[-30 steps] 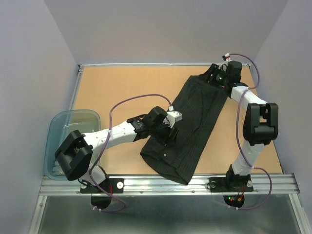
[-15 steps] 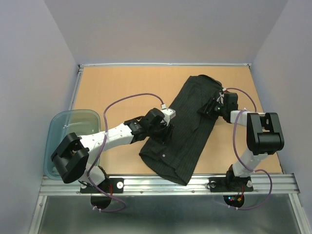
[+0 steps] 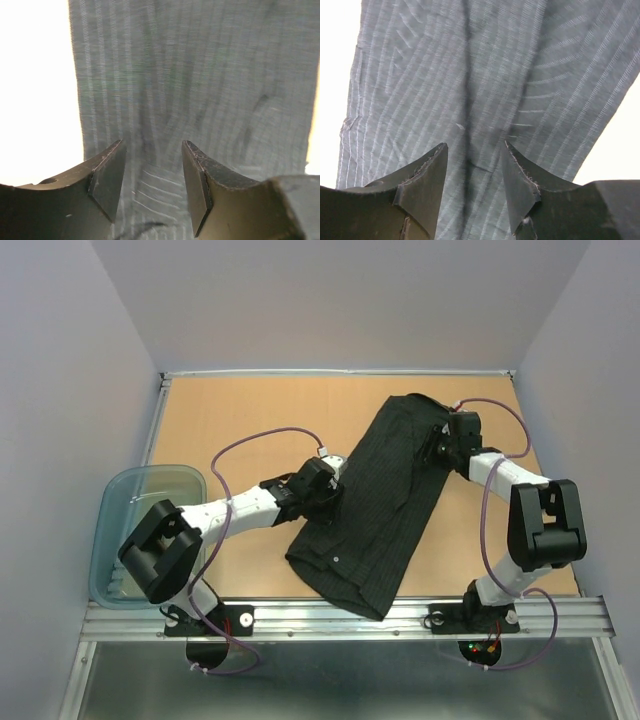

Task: Fold and stack the long sleeve shirts
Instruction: Fold the shirt

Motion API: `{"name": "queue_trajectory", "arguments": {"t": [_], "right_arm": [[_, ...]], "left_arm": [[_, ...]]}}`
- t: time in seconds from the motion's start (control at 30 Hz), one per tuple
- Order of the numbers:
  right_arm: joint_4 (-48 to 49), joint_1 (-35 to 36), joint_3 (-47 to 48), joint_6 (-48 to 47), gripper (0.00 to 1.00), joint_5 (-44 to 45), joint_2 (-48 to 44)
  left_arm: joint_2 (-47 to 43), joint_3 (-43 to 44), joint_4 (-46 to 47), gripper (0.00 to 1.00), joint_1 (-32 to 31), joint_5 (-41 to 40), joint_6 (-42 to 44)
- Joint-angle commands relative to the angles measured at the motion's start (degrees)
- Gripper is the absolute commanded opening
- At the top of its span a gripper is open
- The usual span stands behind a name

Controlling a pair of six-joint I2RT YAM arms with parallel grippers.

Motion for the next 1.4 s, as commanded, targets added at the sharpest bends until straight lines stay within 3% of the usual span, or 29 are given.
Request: {"name": "queue_trajectory", "arguments": {"t": [0.0, 0.3, 0.53, 1.03, 1.2, 1.37], "right_arm": [[-3.33, 4.97, 5.47, -3.18, 0.52, 8.09, 0.57], [-5.70, 11.39, 10.57, -4.42, 0.40, 24.60, 8.38], [-5.97, 11.65, 14.52, -7.83, 0.33, 25.68, 15.24], [-7.37, 19.73, 42.73, -28.13, 0.38, 18.56, 36.41], [-9.48, 22.72, 52.74, -29.55, 0.41, 18.47, 41.61], [-11.06, 23.52, 55.84, -27.37, 0.45, 20.05, 41.62]], "left_arm": [[3.99, 1.71, 0.91, 0.58, 1.49, -1.03, -0.71], [8.48, 2.51, 0.91, 0.54, 3.95, -1.56, -1.49], [8.57, 1.10, 1.08, 0.52, 4.39, -0.42, -3.07], [6.91, -3.20, 1.00, 0.51, 4.30, 3.28, -7.47], [1.64, -5.93, -0.85, 0.53, 4.39, 1.53, -8.88], [-4.42, -6.11, -4.70, 0.57, 4.56, -4.96, -11.24]]}}
